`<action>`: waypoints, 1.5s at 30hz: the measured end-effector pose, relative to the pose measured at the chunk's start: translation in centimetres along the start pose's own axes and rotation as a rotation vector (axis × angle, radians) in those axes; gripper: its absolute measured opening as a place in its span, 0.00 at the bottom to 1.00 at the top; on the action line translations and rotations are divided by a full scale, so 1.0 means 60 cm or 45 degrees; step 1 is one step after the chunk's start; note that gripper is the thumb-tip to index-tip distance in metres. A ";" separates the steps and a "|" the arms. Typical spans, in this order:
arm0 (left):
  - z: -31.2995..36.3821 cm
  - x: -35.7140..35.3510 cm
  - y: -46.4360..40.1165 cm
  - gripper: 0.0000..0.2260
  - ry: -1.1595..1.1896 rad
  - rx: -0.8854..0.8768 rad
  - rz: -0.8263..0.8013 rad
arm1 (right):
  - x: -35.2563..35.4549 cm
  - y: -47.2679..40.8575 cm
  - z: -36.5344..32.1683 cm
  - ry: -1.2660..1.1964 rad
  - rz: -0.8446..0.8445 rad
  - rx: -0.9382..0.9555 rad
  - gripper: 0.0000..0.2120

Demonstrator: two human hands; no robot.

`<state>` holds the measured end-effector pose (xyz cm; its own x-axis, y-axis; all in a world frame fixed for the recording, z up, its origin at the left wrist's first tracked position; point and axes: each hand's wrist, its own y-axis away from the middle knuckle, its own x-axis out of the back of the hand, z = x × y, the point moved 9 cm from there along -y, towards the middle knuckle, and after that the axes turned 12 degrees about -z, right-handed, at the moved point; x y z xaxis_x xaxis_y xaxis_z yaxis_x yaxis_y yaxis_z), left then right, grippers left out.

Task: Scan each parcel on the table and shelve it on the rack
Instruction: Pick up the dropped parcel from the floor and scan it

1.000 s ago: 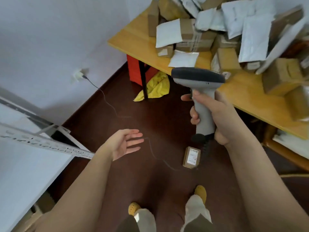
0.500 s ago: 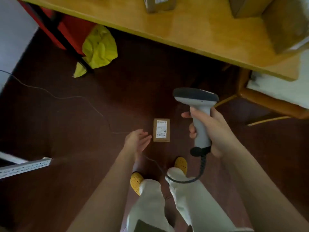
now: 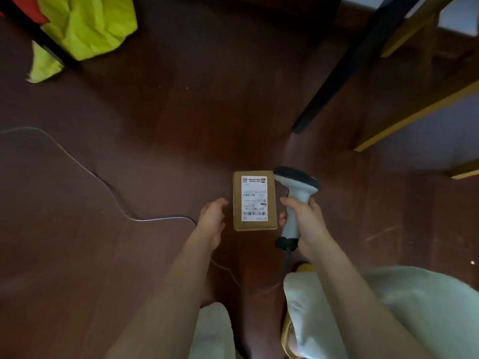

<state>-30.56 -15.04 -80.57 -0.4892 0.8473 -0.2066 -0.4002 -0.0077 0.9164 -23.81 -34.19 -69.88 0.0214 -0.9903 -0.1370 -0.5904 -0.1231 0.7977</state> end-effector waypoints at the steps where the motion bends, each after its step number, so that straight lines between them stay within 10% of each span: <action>1: -0.009 0.005 -0.036 0.24 -0.018 0.018 -0.026 | 0.005 -0.032 0.022 0.019 0.013 -0.008 0.10; 6: -0.036 0.049 -0.214 0.36 -0.074 0.063 -0.035 | 0.025 -0.148 0.099 0.009 0.071 -0.074 0.16; 14: 0.031 -0.030 -0.112 0.31 -0.069 0.036 -0.352 | -0.025 -0.165 0.085 -0.049 -0.068 -0.042 0.17; 18: 0.076 -0.015 0.029 0.26 -0.164 -0.038 -0.339 | -0.066 -0.068 0.003 0.015 -0.125 0.008 0.18; 29: 0.305 -0.011 0.526 0.49 -0.250 -0.287 -0.450 | -0.256 0.326 -0.327 0.225 -0.323 0.210 0.21; 36: 0.460 0.032 0.854 0.42 -0.127 -0.504 -0.417 | -0.414 0.596 -0.516 0.312 -0.455 0.384 0.18; 45: 0.562 0.228 1.234 0.36 0.142 -0.940 0.037 | -0.665 0.929 -0.636 0.507 -0.829 0.517 0.08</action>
<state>-40.73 13.89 -3.99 -0.5675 0.7829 -0.2550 -0.7828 -0.4170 0.4618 -26.79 -3.99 2.44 0.6920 -0.6885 -0.2171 -0.6033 -0.7167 0.3498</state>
